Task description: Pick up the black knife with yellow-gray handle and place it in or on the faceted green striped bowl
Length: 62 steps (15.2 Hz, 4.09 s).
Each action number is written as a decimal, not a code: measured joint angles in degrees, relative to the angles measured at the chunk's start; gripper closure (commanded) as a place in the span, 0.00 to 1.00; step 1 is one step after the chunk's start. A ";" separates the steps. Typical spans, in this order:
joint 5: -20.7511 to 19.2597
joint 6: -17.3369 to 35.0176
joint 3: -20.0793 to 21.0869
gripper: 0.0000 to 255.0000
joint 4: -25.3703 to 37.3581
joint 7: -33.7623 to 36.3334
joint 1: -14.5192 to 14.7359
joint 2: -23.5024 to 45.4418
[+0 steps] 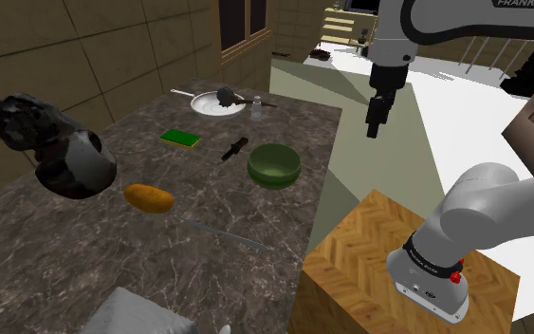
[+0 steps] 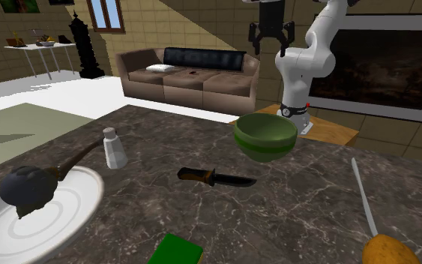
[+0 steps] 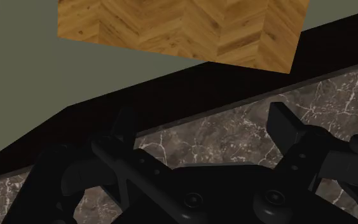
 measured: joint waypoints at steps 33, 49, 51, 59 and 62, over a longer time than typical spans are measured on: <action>1.96 26.93 11.79 0.00 42.47 43.99 0.97 65.50; 0.55 30.47 10.28 0.00 52.60 49.08 2.85 78.35; 0.55 30.49 10.27 0.00 52.58 49.08 2.85 78.35; 0.56 30.49 10.28 1.00 52.58 49.08 2.85 78.34; 0.56 30.48 10.28 1.00 52.59 49.08 2.85 78.34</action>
